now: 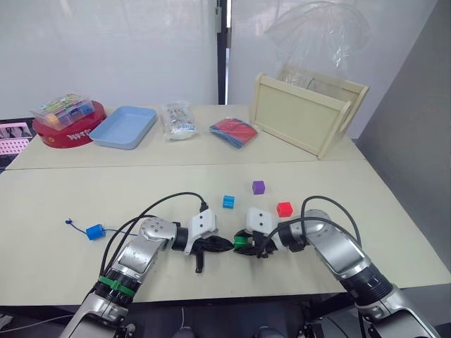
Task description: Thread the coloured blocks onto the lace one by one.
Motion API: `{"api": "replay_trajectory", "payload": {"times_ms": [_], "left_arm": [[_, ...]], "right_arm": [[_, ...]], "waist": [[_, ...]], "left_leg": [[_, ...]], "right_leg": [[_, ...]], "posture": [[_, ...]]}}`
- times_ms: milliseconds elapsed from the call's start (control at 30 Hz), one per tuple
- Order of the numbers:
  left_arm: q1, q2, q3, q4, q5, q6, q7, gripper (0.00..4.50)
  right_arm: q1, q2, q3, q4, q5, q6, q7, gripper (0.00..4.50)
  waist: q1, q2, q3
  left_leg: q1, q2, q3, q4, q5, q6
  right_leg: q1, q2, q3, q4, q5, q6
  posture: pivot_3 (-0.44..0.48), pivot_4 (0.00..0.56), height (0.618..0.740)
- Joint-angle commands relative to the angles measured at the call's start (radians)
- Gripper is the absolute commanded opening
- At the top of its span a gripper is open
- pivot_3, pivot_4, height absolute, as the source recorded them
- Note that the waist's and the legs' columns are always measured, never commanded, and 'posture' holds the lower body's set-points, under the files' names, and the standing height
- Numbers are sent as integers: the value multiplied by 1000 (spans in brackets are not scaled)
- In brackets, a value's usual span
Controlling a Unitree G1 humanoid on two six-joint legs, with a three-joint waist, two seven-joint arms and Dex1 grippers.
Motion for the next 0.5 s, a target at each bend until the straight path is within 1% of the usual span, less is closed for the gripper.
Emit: {"api": "replay_trajectory", "payload": {"times_ms": [33,133,233,333,400,500], "left_arm": [[5,-7,-17,-18,0,1,4,18],[10,5,-11,-26,1,6,5,18],[6,15,18,-46,-27,31,4,18],[-3,26,48,-86,-76,82,-13,818],[-3,44,59,-124,-113,124,-40,1483],[-6,68,62,-160,-134,152,-54,2503]], "right_arm": [[19,13,32,-16,1,19,-10,1343],[22,9,32,-22,1,23,-11,1343],[23,4,29,-31,4,29,-10,1343],[24,0,20,-52,13,45,-11,1343],[25,-1,13,-71,19,58,-14,1343],[29,-5,-3,-102,29,80,-23,1343]], "waist": [[0,0,0],[-1,0,0],[-2,0,0],[-3,0,0],[-3,0,0],[-2,0,0]], "left_leg": [[0,0,0,0,0,0],[0,0,0,0,0,0],[0,0,0,0,0,0],[0,0,0,0,0,0],[-1,0,0,0,0,0],[-2,0,0,0,0,0]], "right_leg": [[0,0,0,0,0,0],[0,0,0,0,0,0],[0,0,0,0,0,0],[0,0,0,0,0,0],[-1,0,0,0,0,0],[-1,0,0,0,0,0]], "posture": [[0,150,740],[0,150,740],[0,150,740],[0,150,740],[0,150,740],[0,150,740]]}}
